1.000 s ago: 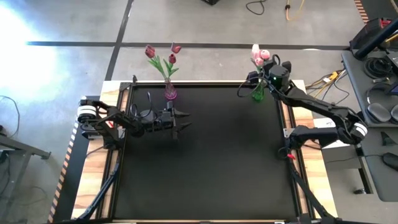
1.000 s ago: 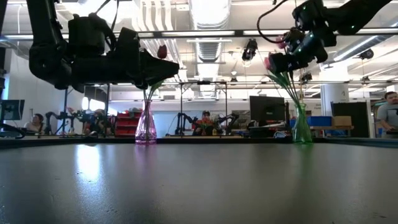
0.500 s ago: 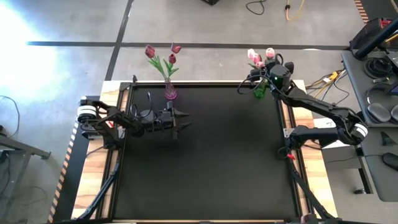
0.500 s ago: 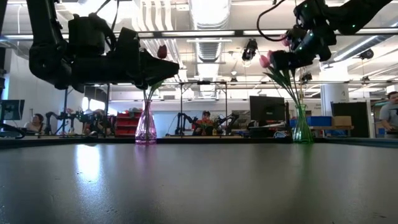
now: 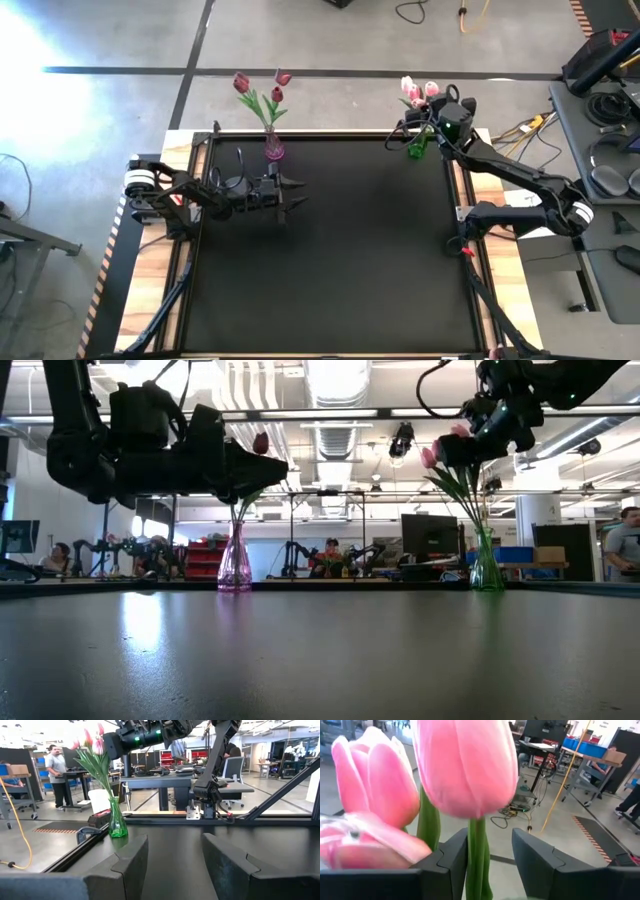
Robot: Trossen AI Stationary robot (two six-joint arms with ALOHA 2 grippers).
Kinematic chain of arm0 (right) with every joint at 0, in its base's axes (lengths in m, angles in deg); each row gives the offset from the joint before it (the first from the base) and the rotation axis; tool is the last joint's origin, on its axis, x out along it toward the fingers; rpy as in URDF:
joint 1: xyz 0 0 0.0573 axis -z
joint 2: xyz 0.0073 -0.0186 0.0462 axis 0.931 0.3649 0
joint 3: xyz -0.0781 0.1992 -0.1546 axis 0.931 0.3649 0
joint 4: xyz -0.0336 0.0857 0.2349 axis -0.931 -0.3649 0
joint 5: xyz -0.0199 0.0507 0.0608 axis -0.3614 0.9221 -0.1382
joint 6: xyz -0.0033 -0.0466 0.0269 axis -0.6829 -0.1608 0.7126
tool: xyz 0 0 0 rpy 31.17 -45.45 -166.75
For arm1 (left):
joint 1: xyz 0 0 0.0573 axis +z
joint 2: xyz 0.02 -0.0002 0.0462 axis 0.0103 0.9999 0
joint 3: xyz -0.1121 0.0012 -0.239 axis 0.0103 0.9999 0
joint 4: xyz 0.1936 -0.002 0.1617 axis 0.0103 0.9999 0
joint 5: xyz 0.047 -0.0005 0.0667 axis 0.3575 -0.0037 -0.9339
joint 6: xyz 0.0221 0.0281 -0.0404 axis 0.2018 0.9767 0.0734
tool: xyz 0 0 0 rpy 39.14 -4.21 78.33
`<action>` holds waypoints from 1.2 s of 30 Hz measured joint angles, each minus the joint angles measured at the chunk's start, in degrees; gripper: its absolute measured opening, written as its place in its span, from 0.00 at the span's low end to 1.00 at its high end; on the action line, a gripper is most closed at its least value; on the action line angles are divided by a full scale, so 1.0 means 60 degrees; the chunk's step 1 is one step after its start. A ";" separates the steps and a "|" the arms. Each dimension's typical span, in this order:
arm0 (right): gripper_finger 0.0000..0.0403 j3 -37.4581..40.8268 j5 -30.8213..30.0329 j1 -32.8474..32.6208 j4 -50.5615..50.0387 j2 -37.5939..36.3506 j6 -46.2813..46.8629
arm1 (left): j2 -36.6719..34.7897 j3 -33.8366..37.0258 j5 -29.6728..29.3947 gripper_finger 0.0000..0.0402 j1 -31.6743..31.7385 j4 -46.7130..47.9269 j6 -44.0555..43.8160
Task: Sort flowers into vase by color
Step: Put the pink flower into the green vase
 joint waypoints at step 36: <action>0.49 -0.0778 -0.0450 -0.0029 -0.1125 0.0138 -0.0350 | 0.0000 -0.0058 0.0015 0.43 -0.0001 0.0012 -0.0073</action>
